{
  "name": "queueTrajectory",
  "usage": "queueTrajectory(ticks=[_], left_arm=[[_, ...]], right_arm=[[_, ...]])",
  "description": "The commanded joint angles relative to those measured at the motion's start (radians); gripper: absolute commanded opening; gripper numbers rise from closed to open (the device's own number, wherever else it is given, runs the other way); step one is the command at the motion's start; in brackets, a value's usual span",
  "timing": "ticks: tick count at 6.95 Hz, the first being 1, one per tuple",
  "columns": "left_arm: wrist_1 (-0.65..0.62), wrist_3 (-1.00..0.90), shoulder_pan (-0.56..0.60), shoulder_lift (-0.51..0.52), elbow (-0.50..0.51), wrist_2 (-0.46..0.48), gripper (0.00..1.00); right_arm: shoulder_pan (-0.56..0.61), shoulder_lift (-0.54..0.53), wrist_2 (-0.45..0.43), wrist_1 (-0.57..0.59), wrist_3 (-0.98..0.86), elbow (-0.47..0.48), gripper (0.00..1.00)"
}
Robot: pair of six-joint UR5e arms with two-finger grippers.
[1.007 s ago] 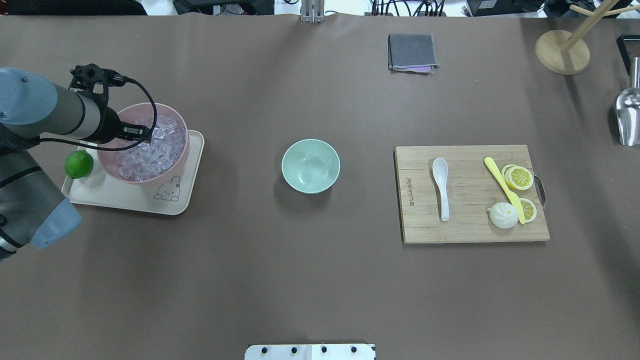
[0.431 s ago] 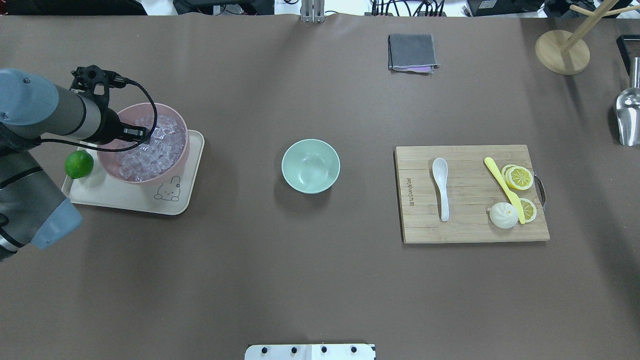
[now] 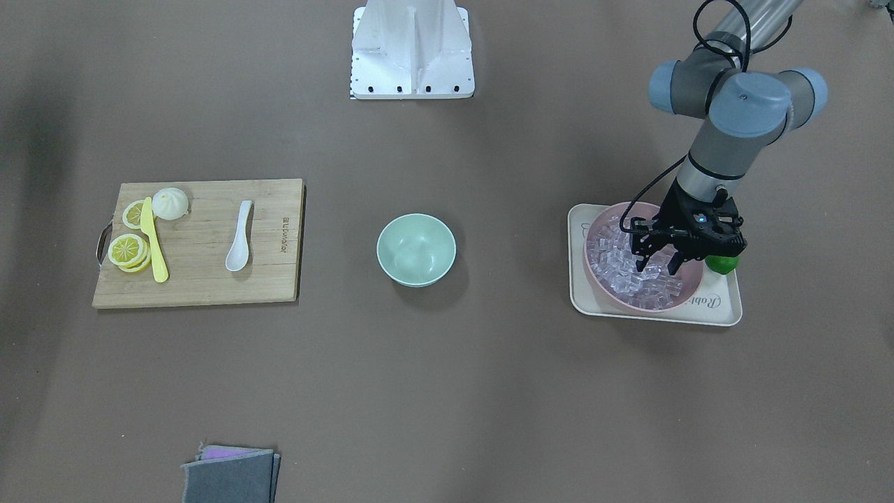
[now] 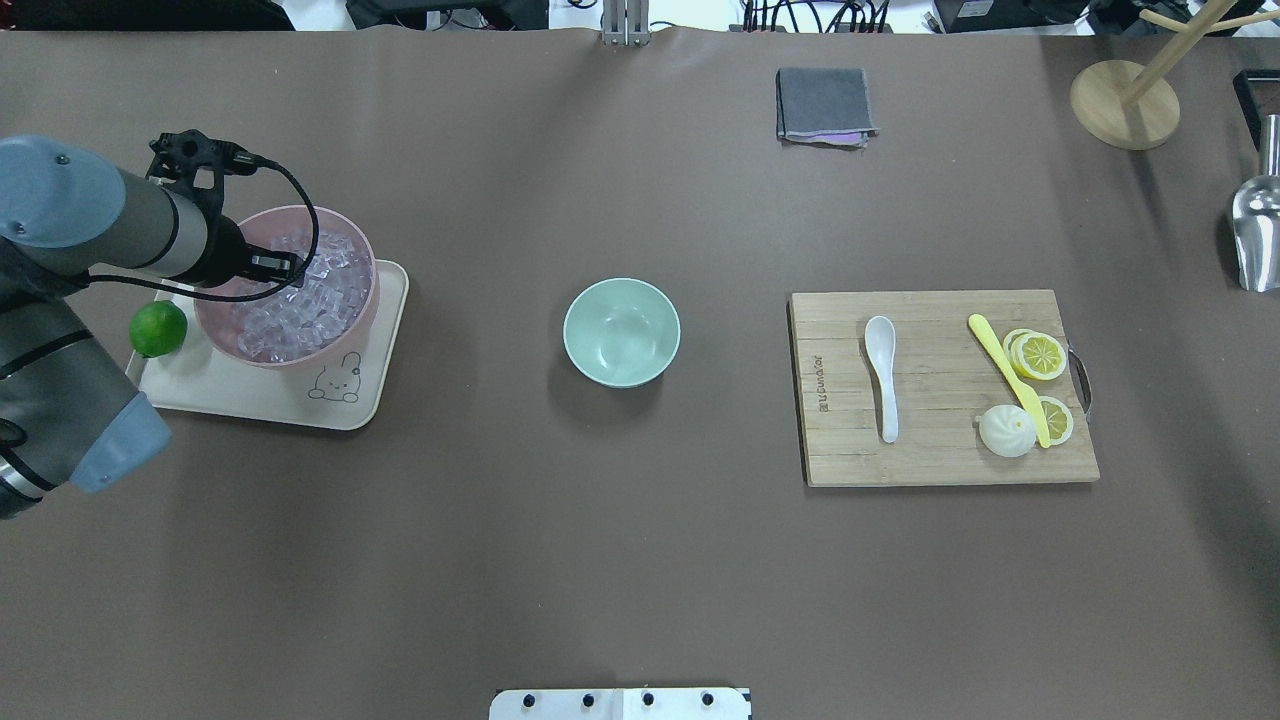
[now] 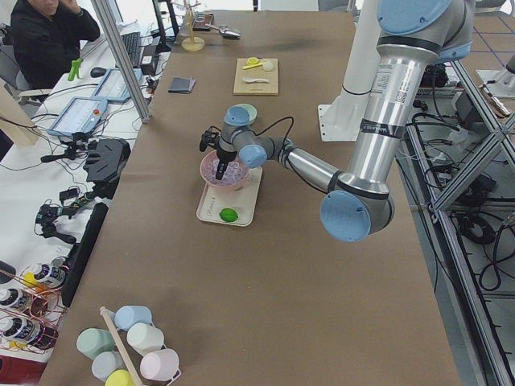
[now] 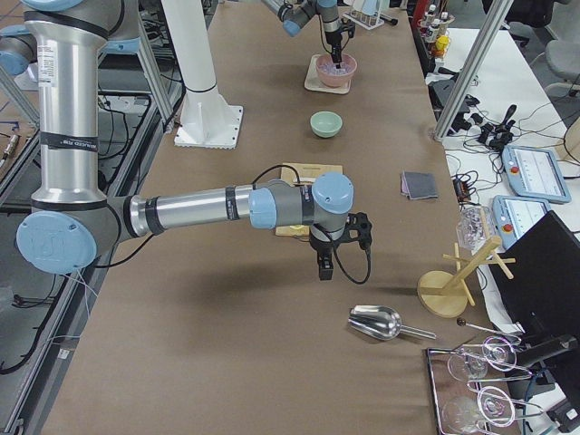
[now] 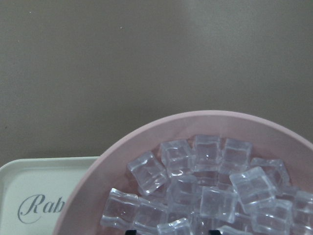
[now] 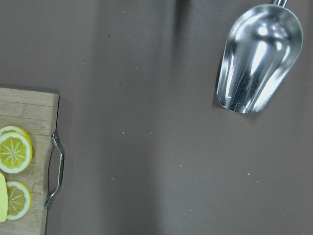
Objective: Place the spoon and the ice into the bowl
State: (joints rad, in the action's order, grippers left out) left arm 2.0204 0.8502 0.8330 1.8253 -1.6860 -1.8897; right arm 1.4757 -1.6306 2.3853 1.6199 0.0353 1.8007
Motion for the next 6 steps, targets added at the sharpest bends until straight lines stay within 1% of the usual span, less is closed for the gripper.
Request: queueTrajectory(ticks=[1, 6], left_arm=[[0.001, 0.000, 0.000, 0.002, 0.011, 0.000, 0.58], [0.001, 0.001, -0.002, 0.011, 0.028, 0.000, 0.58]], right_arm=[[0.000, 0.000, 0.000, 0.000, 0.000, 0.005, 1.00], [0.000, -0.003, 0.000, 0.000, 0.000, 0.014, 1.00]])
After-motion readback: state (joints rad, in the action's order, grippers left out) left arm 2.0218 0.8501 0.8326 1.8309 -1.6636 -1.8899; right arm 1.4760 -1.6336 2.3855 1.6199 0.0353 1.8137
